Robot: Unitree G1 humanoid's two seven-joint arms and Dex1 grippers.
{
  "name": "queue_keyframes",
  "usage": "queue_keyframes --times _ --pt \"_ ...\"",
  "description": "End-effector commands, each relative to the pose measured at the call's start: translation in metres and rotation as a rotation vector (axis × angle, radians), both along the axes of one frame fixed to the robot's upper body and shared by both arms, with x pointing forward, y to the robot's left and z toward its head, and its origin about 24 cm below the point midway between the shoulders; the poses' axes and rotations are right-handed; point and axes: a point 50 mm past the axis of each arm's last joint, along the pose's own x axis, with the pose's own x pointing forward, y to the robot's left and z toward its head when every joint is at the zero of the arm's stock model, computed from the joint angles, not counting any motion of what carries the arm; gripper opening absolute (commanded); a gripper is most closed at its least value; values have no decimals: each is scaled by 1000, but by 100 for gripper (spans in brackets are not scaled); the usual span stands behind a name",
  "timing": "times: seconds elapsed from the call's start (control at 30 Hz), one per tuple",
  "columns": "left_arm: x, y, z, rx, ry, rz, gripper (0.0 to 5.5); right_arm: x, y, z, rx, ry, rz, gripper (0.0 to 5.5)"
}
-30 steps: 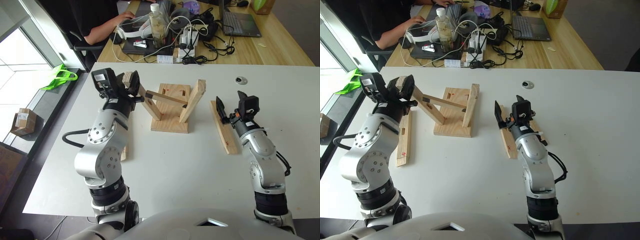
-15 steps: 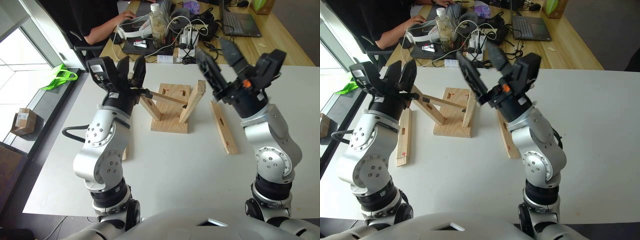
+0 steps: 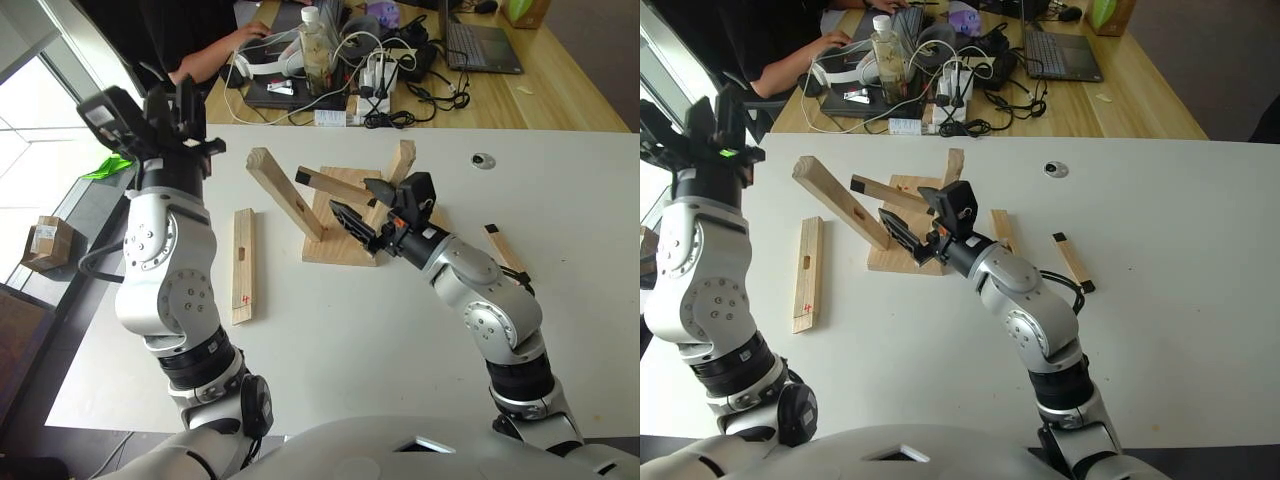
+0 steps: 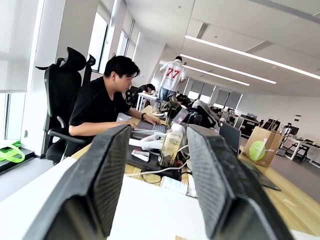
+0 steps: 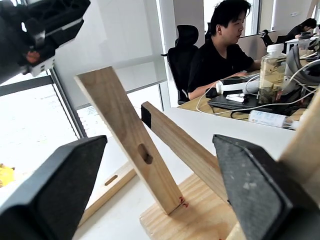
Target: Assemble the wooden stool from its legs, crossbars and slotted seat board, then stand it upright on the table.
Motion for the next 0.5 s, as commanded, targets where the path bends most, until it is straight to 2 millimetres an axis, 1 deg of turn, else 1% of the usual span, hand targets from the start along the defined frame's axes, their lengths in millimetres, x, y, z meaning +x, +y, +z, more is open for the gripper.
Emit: queue_keyframes --times 0.03,0.17,0.4,0.47,0.5 --pt "-1 1 -16 -6 60 10 206 11 -19 3 -30 -28 -102 392" --pt "-2 -4 -20 -6 73 -8 206 12 -28 3 -43 -34 -128 392" --pt "-2 -12 -26 -18 96 -30 206 26 -56 -6 -109 -1 -324 392" --pt "-2 -15 -27 -20 102 -38 206 28 -58 -5 -100 -1 -343 392" --pt "-3 -16 -28 -21 104 -40 206 28 -55 -2 -66 1 -335 392"
